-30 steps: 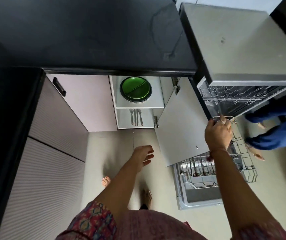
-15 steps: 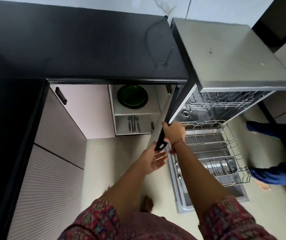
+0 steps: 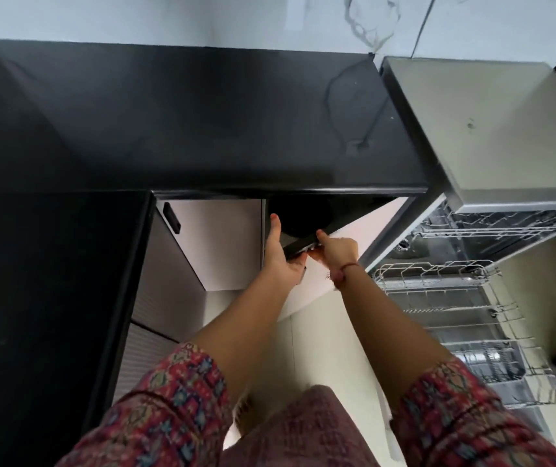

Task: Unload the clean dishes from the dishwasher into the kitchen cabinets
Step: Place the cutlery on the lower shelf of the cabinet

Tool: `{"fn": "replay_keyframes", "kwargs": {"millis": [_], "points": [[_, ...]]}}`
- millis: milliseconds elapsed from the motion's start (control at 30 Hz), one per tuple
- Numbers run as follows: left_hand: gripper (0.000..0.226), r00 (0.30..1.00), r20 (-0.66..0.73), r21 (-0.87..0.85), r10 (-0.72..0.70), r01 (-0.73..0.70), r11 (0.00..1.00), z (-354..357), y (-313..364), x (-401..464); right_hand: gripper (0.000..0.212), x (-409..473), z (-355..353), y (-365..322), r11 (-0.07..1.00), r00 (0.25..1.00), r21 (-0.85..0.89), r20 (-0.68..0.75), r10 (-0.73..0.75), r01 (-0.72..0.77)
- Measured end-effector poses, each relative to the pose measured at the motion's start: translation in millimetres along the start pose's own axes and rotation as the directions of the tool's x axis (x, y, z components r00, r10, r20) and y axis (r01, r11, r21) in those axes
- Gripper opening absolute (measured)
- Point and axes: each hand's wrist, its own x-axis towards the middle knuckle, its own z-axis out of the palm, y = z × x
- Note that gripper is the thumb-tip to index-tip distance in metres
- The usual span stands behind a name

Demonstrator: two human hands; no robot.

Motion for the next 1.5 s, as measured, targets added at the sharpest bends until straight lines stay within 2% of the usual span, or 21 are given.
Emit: {"fn": "replay_keyframes", "kwargs": {"millis": [100,233,300,400,500,567,667,767,933,1100,1200,1267,1367,1500], "points": [[0.09,0.999,-0.007,-0.021,0.038,-0.039,0.999,17.7,18.0,17.1,0.038,12.3,10.6,-9.0,0.946,0.991,0.309,0.123,0.061,-0.097],[0.096,0.995,-0.036,0.004,0.095,-0.095,0.995,35.0,48.1,40.4,0.064,27.4,36.1,-26.5,0.894,0.964,0.423,0.265,0.033,-0.147],[0.094,0.992,-0.055,0.019,0.114,-0.113,0.993,45.7,59.6,51.1,0.069,35.5,47.6,-40.6,0.873,0.953,0.453,0.302,0.038,-0.178],[0.087,0.988,-0.088,0.04,0.127,-0.123,0.992,69.1,74.2,63.9,0.068,50.7,62.0,-62.6,0.843,0.946,0.487,0.314,0.076,-0.229],[0.08,0.977,-0.182,0.041,0.109,-0.103,0.994,83.7,87.1,79.4,0.064,61.2,76.1,-70.9,0.807,0.949,0.528,0.291,0.119,-0.263],[0.075,0.965,-0.238,0.044,0.107,-0.1,0.994,88.0,87.2,90.3,0.058,66.6,84.9,-67.7,0.801,0.96,0.545,0.245,0.132,-0.249],[0.061,0.956,-0.235,0.133,0.174,-0.146,0.98,86.3,81.7,100.0,0.05,71.6,92.0,-61.3,0.798,0.975,0.566,0.186,0.122,-0.208],[0.06,0.949,-0.241,0.128,0.204,-0.177,0.976,82.3,81.3,106.2,0.045,74.5,91.9,-59.2,0.805,0.972,0.557,0.209,0.105,-0.206],[0.069,0.935,-0.261,0.174,0.239,-0.198,0.965,77.3,78.3,110.1,0.05,72.1,84.0,-61.7,0.824,0.961,0.517,0.251,0.114,-0.233],[0.07,0.961,-0.13,0.218,0.245,-0.213,0.952,63.1,65.8,96.0,0.059,68.1,67.7,-64.1,0.874,0.917,0.412,0.389,0.087,-0.257],[0.053,0.959,-0.104,0.3,0.263,-0.222,0.928,48.0,46.0,83.6,0.062,67.6,46.3,-56.2,0.932,0.851,0.282,0.522,0.053,-0.23],[0.036,0.968,-0.111,0.304,0.227,-0.184,0.935,34.2,29.6,74.1,0.053,67.8,28.4,-43.6,0.956,0.827,0.209,0.559,0.059,-0.208],[0.015,0.976,-0.161,0.267,0.148,-0.101,0.958,3.1,-6.4,53.4,0.034,63.6,-4.6,-6.1,0.943,0.833,0.193,0.537,0.131,-0.273],[0.01,0.959,-0.247,0.299,0.142,-0.064,0.952,-45.1,-56.9,22.3,0.031,49.2,-53.8,57.3,0.889,0.855,0.243,0.454,0.25,-0.389]]}}
